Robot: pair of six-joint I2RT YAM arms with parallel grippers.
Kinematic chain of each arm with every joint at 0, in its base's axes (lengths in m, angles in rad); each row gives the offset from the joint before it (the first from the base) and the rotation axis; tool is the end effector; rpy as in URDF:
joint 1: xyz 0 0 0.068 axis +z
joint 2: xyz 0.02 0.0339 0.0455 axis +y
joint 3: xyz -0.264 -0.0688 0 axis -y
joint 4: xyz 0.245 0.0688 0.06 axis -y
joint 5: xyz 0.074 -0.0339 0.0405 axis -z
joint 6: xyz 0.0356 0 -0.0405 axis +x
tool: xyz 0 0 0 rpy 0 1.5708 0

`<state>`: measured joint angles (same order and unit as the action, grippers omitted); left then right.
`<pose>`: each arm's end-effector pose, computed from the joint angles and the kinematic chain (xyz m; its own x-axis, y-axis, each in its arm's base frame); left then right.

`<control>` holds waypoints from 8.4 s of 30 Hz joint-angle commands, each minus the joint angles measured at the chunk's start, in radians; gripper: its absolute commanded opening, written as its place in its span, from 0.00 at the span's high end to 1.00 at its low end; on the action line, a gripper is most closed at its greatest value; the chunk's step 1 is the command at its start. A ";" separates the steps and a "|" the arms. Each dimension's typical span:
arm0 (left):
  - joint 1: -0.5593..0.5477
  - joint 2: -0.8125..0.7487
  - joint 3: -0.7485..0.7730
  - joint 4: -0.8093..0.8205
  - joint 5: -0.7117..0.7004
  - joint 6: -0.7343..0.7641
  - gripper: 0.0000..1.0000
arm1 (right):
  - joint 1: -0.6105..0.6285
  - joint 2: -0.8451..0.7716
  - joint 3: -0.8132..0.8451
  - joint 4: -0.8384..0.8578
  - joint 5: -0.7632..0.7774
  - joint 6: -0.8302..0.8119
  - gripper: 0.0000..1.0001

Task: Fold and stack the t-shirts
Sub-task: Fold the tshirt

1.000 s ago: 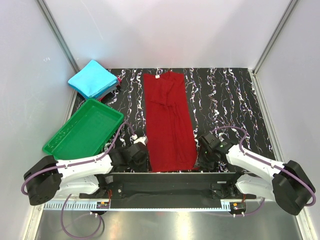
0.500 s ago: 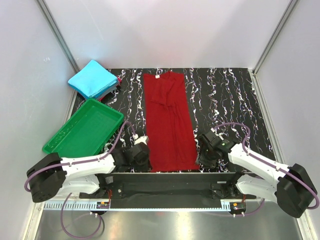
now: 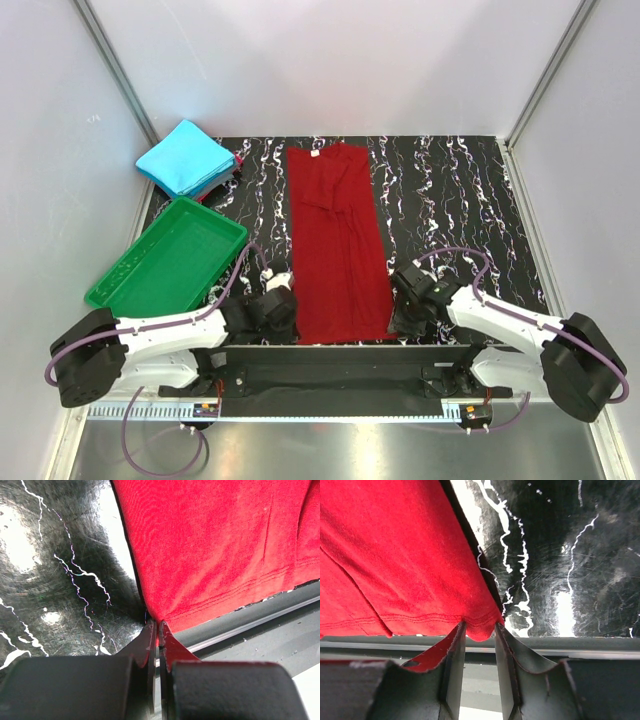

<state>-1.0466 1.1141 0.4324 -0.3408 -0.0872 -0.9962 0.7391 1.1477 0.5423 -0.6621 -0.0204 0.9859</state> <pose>0.0971 -0.1618 0.1492 -0.9370 -0.0500 -0.3457 0.0978 0.9125 -0.3971 0.1325 0.1217 0.1595 -0.9547 0.2577 -0.1487 0.2138 0.9417 0.2598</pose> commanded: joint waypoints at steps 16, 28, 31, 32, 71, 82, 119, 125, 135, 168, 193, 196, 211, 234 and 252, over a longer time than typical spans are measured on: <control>-0.001 -0.063 0.012 -0.159 -0.106 0.014 1.00 | 0.088 0.012 0.047 0.015 0.014 0.046 0.59; -0.001 -0.057 0.029 -0.158 -0.095 0.028 1.00 | 0.103 0.060 -0.001 0.071 0.059 0.060 0.66; -0.001 -0.063 0.035 -0.150 -0.085 0.031 1.00 | 0.105 0.052 -0.011 0.073 0.062 0.062 0.72; -0.003 -0.066 0.035 -0.145 -0.082 0.031 1.00 | 0.105 0.050 -0.015 0.075 0.062 0.062 0.73; 0.638 0.765 1.038 -0.173 0.254 0.481 1.00 | -0.279 0.664 0.867 0.143 0.102 -0.733 1.00; 0.724 0.904 1.189 -0.182 0.227 0.511 1.00 | -0.339 0.840 1.042 0.200 0.033 -0.793 1.00; 0.735 0.860 1.188 -0.132 0.021 0.527 0.67 | -0.402 0.928 1.207 0.151 -0.022 -0.707 0.73; 0.688 0.886 1.100 -0.095 0.107 0.505 0.82 | -0.386 0.900 1.079 0.265 -0.072 -0.664 0.85; 0.688 1.016 1.216 -0.098 0.053 0.531 0.82 | -0.385 0.980 1.097 0.337 -0.101 -0.659 0.85; 0.691 0.722 1.202 -0.225 0.124 0.625 0.66 | -0.457 0.753 0.937 0.114 -0.091 -0.460 0.49; 0.597 0.524 0.522 0.068 0.158 0.357 0.56 | -0.432 0.570 0.381 0.533 -0.207 -0.119 0.40; 0.596 0.538 0.519 0.089 0.149 0.343 0.56 | -0.432 0.578 0.375 0.545 -0.197 -0.112 0.41; 0.597 0.441 0.465 0.080 0.096 0.378 0.56 | -0.422 0.615 0.355 0.565 -0.168 -0.085 0.77; 0.639 0.509 0.439 0.186 0.095 0.303 0.59 | -0.419 0.623 0.369 0.573 -0.151 -0.122 1.00; 0.649 0.398 0.378 0.223 0.090 0.257 0.61 | -0.409 0.598 0.341 0.588 -0.148 -0.131 1.00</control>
<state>-0.4034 1.5555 0.8181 -0.1619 0.0299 -0.7349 0.3180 1.7618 0.8951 -0.0879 -0.2020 0.8688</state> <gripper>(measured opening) 0.387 0.011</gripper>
